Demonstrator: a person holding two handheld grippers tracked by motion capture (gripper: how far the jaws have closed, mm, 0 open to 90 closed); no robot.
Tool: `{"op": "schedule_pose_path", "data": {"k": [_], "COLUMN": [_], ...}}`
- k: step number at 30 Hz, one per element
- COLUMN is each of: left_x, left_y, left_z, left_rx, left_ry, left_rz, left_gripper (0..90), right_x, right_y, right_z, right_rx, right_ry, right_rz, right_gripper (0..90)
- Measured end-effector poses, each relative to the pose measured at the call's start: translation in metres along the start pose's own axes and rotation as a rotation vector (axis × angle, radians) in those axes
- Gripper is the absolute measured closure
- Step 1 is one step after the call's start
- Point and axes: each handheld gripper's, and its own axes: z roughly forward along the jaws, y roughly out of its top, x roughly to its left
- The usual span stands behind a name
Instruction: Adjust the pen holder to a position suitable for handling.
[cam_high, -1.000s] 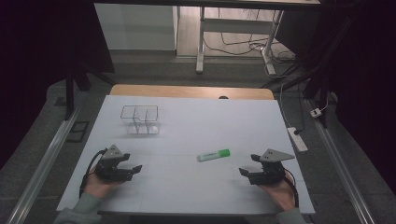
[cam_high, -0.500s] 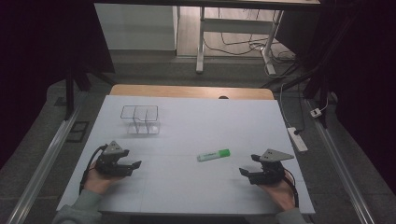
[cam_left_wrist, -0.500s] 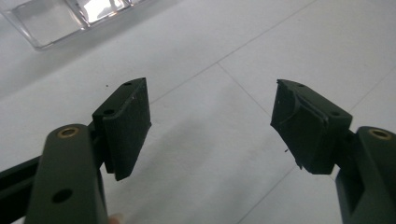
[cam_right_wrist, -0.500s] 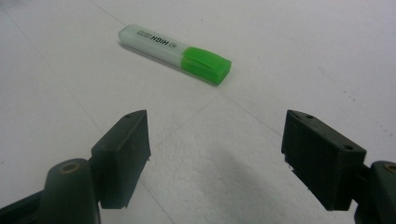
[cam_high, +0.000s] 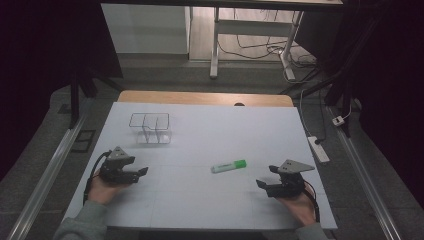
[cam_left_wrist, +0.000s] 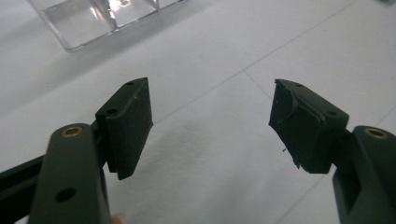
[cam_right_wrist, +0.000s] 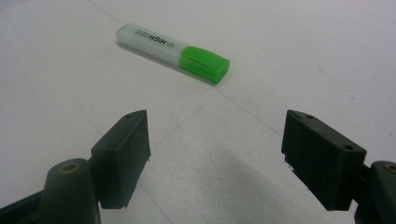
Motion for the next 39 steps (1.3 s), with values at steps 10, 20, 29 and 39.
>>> {"op": "schedule_pose_path", "data": {"k": [10, 20, 29, 39], "left_x": [0.02, 0.045, 0.061, 0.076], "left_y": [0.004, 0.001, -0.001, 0.01], "left_z": [-0.001, -0.01, -0.008, 0.0], "left_rx": [-0.017, -0.036, -0.05, -0.065], "left_ry": [0.036, 0.077, 0.087, 0.1], "left_rz": [-0.047, -0.109, -0.147, -0.16], "left_gripper": [32.0, 34.0, 44.6, 58.4], "right_x": [0.0, -0.001, -0.001, -0.001], "right_y": [-0.001, -0.002, -0.002, -0.003], "right_z": [-0.001, -0.002, -0.001, -0.001], "right_rx": [-0.012, -0.001, 0.003, 0.008], "right_ry": [-0.012, -0.018, -0.014, -0.013], "right_rz": [0.009, 0.007, 0.011, 0.01], "right_gripper": [22.4, 22.5, 22.5, 22.7]}}
